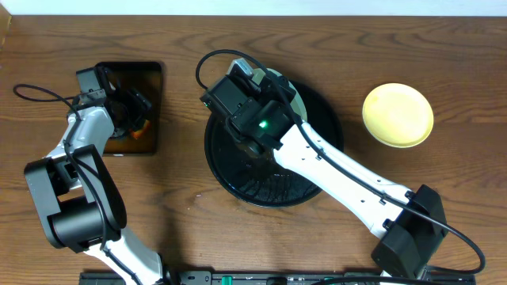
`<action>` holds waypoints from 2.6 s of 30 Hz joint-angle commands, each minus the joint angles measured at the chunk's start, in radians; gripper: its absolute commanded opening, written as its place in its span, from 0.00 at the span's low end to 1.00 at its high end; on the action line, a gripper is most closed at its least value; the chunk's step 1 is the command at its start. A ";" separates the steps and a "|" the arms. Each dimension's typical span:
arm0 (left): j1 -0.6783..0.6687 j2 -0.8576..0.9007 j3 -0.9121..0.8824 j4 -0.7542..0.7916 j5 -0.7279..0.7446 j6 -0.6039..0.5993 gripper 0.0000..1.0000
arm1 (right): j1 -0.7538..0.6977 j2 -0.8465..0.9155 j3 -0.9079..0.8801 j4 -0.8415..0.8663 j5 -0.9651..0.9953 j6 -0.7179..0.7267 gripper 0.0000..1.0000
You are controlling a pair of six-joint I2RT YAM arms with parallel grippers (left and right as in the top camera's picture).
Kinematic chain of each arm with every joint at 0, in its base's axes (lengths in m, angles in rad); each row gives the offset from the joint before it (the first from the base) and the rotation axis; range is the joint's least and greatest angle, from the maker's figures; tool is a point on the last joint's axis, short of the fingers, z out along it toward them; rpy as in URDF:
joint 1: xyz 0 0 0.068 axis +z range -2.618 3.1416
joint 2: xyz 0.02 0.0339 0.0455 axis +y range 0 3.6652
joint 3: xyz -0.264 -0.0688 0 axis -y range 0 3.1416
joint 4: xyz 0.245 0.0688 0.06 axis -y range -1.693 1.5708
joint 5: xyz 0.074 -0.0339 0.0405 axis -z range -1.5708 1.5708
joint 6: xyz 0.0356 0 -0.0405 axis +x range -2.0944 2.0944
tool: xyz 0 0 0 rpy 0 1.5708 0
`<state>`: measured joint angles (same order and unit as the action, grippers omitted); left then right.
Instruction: Clean dirty plates on tray and stack at the side
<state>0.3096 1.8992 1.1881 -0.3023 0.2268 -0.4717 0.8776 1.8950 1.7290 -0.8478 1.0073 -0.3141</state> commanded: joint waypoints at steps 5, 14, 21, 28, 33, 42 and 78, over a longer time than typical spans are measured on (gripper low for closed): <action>0.000 -0.023 0.009 0.002 0.005 -0.002 0.82 | -0.018 -0.018 0.026 -0.014 -0.011 0.194 0.01; 0.000 -0.023 0.009 0.002 0.005 -0.002 0.82 | -0.274 -0.047 0.042 -0.140 -0.756 0.518 0.01; 0.000 -0.023 0.009 0.002 0.005 -0.002 0.82 | -0.593 -0.049 0.041 -0.191 -1.196 0.508 0.01; 0.000 -0.023 0.009 0.002 0.005 -0.002 0.82 | -0.911 -0.049 0.041 -0.279 -1.300 0.410 0.01; 0.000 -0.023 0.009 0.002 0.005 -0.002 0.82 | -1.088 -0.049 0.028 -0.289 -1.286 0.409 0.01; 0.000 -0.023 0.009 0.002 0.005 -0.002 0.82 | -1.233 -0.049 -0.090 -0.174 -1.120 0.501 0.01; 0.000 -0.023 0.009 0.002 0.005 -0.002 0.82 | -1.187 -0.453 -0.262 -0.238 -1.341 0.500 0.79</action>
<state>0.3096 1.8992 1.1881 -0.3023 0.2272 -0.4717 -0.3500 1.5391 1.4555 -1.0672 -0.3050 0.2073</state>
